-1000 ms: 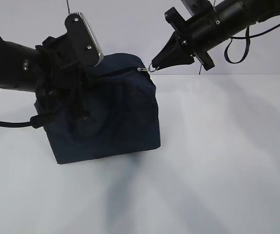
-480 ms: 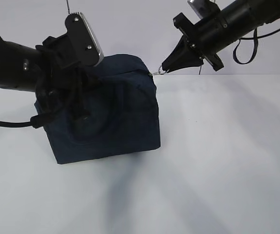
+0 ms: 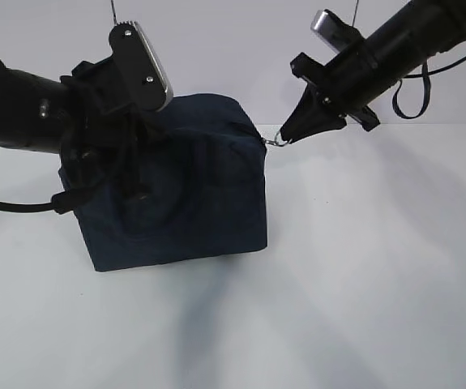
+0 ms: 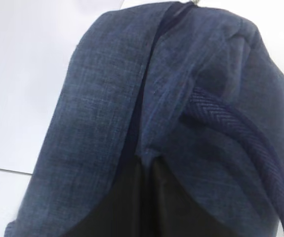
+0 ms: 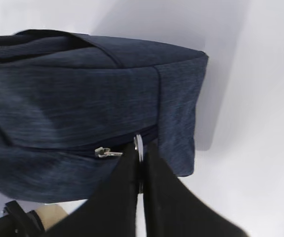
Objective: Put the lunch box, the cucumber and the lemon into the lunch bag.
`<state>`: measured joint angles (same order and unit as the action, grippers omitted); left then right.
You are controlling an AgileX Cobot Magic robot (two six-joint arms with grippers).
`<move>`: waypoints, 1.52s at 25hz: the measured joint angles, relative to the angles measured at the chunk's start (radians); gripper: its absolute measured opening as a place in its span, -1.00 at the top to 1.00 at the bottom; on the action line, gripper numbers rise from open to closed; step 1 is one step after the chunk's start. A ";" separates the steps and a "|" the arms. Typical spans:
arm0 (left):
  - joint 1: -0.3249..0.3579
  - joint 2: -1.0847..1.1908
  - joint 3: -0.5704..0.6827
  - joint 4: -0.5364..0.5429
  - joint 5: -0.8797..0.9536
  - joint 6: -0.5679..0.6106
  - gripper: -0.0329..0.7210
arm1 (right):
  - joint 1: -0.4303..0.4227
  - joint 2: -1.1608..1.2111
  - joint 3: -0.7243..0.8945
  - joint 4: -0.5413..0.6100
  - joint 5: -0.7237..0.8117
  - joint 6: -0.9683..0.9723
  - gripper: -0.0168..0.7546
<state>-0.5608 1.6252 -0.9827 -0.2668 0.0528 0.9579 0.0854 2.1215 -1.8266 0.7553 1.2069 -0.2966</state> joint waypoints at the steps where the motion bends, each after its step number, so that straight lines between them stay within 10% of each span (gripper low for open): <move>1: 0.000 0.000 0.000 0.000 0.000 0.000 0.92 | 0.000 0.007 0.000 -0.005 -0.001 -0.013 0.94; 38: 0.000 0.000 0.000 -0.014 -0.001 0.000 0.92 | 0.000 0.165 -0.006 0.076 -0.117 -0.262 0.94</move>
<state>-0.5608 1.6252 -0.9827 -0.2810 0.0521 0.9579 0.0854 2.2864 -1.8327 0.8317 1.0900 -0.5585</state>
